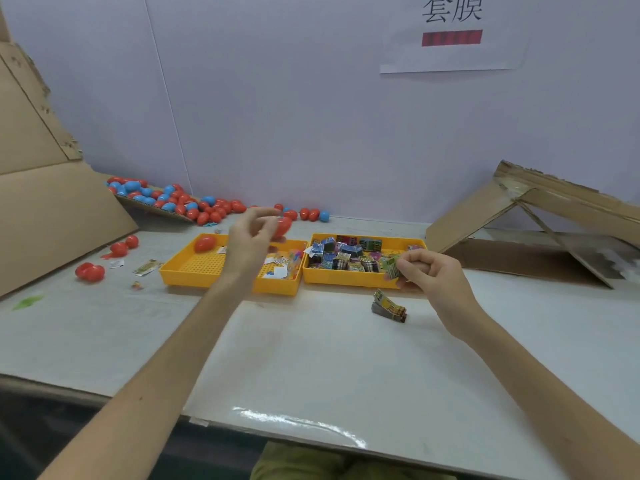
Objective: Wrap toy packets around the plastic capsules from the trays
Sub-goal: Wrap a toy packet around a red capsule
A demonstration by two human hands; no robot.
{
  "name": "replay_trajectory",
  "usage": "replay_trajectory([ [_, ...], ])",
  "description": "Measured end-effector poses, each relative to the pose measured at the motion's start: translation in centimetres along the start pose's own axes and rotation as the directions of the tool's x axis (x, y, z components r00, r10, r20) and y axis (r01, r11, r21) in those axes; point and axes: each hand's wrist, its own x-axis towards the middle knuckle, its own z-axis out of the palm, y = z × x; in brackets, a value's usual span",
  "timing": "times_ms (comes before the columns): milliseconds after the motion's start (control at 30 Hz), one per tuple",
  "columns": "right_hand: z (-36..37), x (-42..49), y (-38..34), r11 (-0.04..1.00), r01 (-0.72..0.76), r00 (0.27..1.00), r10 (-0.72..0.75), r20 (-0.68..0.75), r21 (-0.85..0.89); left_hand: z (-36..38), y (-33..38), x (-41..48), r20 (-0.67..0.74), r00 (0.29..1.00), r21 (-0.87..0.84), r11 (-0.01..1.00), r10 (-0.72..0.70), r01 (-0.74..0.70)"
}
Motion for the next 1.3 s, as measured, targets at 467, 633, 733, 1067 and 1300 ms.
replay_trajectory([
  [467,-0.4,0.4,-0.1,0.999,-0.015,0.993,0.020,-0.116,0.045,9.7,-1.4,-5.2,0.482,0.869,-0.317,0.903,-0.109,0.289],
  [633,-0.6,0.2,0.0,0.999,-0.019,0.993,0.022,-0.112,0.028,9.6,-0.8,-5.3,0.475,0.878,-0.262,0.941,-0.066,0.212],
  [733,-0.6,0.2,-0.1,0.998,-0.039,0.994,0.044,-0.101,0.051,9.5,-0.7,-5.2,0.473,0.880,-0.261,0.947,-0.042,0.186],
  [1067,-0.6,0.2,-0.2,0.988,-0.087,0.996,0.086,0.016,0.131,9.7,-0.8,-5.4,0.435,0.900,-0.248,0.958,-0.022,0.144],
  [1300,-0.6,0.3,0.0,0.983,-0.119,0.993,0.116,0.028,0.143,9.9,-0.6,-5.7,0.429,0.903,-0.229,0.965,-0.020,0.130],
])
